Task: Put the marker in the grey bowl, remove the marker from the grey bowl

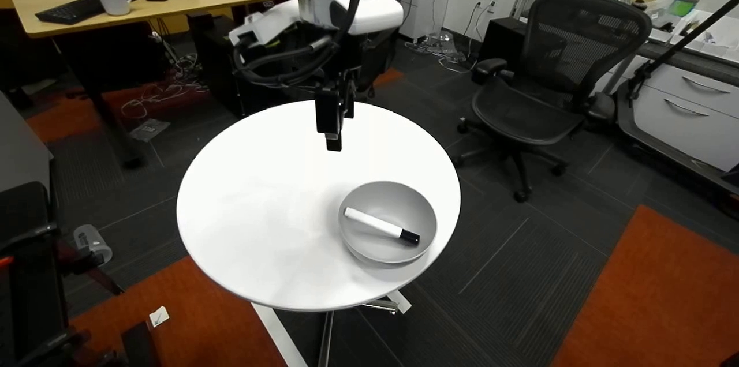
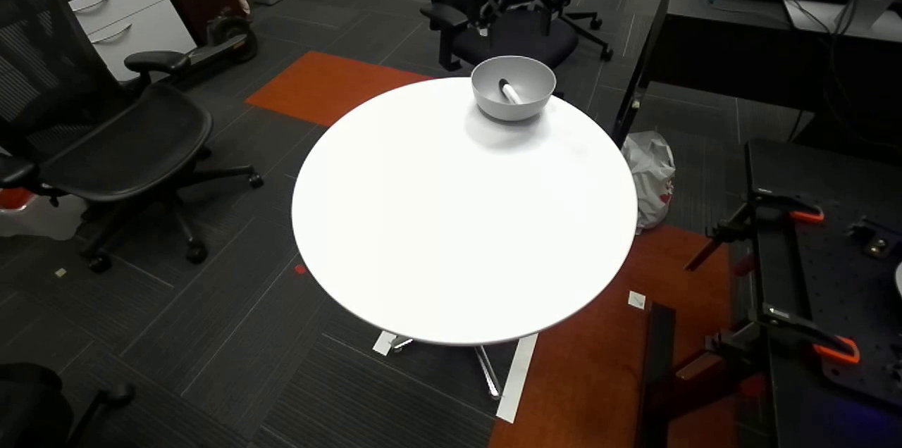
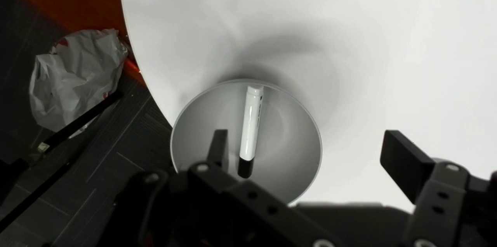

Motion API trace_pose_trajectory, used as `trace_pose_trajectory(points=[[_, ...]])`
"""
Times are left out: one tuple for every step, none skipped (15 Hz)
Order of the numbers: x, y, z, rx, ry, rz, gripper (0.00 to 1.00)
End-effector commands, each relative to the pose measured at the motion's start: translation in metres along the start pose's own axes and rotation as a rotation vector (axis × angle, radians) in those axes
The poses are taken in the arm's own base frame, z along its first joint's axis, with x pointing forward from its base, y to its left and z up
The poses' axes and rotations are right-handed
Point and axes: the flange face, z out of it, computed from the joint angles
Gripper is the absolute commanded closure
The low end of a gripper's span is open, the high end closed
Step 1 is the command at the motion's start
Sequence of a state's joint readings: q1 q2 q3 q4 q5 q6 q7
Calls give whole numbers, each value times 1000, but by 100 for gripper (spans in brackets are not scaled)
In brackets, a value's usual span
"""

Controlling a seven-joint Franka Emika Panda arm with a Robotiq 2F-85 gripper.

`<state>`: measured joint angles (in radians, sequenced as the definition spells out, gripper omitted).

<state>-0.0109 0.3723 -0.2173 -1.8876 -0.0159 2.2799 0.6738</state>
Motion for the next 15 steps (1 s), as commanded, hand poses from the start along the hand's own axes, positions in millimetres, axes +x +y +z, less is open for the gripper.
trace_pose_trajectory(points=[[9, -1, 5, -27, -16, 27, 0], [15, 0, 10, -31, -25, 45, 0], [19, 2, 13, -38, -30, 56, 0], [24, 4, 18, -47, -36, 75, 0], [30, 7, 23, -52, -42, 92, 0], [35, 9, 28, -61, -46, 111, 0], [41, 10, 32, -60, -52, 125, 0], [46, 11, 37, -62, -55, 141, 0], [50, 11, 42, -69, -51, 161, 0], [55, 10, 47, -77, -44, 178, 0], [58, 10, 54, -80, -44, 202, 0], [60, 10, 61, -87, -45, 221, 0], [62, 10, 69, -90, -55, 241, 0], [64, 11, 77, -95, -62, 256, 0], [65, 12, 85, -102, -72, 274, 0]])
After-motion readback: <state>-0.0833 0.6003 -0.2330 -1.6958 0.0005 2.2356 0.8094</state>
